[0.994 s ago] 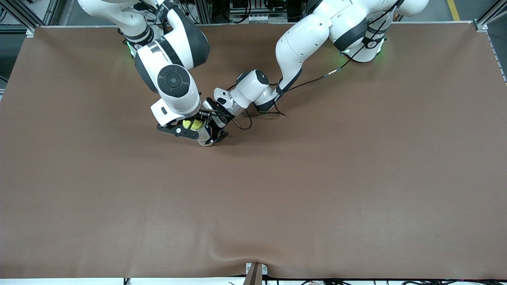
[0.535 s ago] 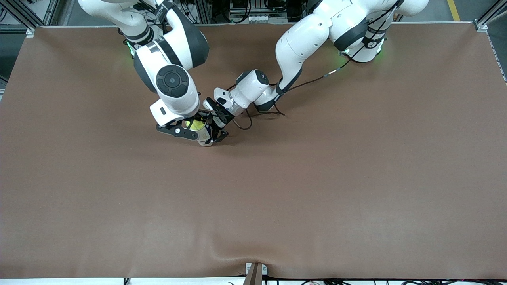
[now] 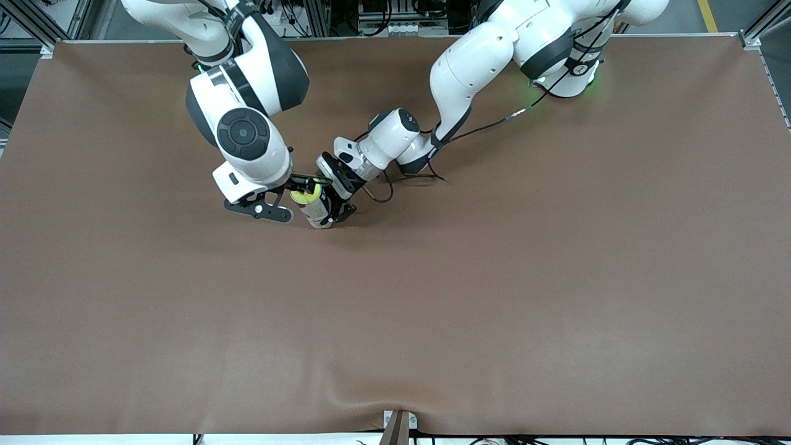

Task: Insert tennis ball vertically with right arm
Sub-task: 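Push the second ball down into the can with the right gripper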

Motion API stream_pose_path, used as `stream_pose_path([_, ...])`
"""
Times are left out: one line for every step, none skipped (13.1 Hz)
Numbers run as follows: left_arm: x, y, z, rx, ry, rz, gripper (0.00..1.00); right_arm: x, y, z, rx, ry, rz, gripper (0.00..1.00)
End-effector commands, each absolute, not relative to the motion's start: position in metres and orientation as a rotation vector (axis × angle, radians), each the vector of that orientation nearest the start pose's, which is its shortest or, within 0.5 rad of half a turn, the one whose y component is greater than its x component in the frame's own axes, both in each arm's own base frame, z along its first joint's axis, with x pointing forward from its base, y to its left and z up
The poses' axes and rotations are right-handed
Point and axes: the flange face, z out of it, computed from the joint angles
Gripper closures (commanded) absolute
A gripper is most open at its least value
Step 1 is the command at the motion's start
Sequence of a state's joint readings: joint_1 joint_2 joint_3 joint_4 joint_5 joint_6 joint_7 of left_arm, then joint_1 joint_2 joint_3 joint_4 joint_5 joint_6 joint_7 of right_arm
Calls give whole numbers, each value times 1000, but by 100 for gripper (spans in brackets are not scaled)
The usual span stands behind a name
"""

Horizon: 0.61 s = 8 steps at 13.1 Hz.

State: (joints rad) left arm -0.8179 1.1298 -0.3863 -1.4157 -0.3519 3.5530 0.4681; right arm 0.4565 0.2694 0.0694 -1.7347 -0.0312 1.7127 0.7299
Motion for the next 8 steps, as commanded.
stream_pose_path([384,-629,147,2157,-980,1031,17,517,300,394,-3292,283,389,0])
stream_pose_path([383,-630,147,2155,-981,1032,18,518,301,391,-3291,280,387,0])
stream_pose_path([383,-630,147,2156,-980,1030,18,518,301,387,-3293,280,396,0])
stream_pose_path([384,-630,147,2156,-981,1033,18,518,300,389,-3294,283,399,0])
stream_pose_path([385,-629,147,2157,-978,1033,18,520,296,397,-3287,286,391,0])
stream_pose_path([384,-629,148,2157,-976,1031,18,522,290,408,-3285,247,391,0])
stream_pose_path([383,-630,149,2156,-976,1032,17,530,275,424,-3273,207,382,0])
stream_pose_path([384,-630,150,2159,-966,1029,10,541,255,446,-3258,213,358,0])
